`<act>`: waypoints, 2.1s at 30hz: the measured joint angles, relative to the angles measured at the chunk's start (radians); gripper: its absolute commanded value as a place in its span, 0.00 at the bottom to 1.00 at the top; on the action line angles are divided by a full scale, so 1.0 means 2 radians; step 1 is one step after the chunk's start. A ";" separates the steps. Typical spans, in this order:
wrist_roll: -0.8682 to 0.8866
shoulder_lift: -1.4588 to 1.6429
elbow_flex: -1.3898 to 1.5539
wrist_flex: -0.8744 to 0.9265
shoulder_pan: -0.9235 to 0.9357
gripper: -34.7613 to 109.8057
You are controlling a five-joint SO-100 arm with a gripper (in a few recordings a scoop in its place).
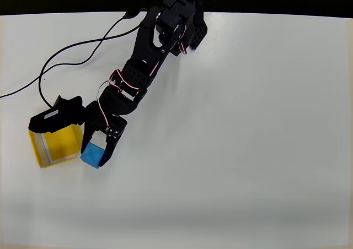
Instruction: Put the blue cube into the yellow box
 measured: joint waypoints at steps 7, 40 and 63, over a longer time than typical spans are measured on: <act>0.019 -0.018 -0.042 0.026 0.051 0.36; 0.015 -0.219 -0.187 0.055 0.126 0.43; 0.006 -0.089 -0.121 0.062 0.097 0.36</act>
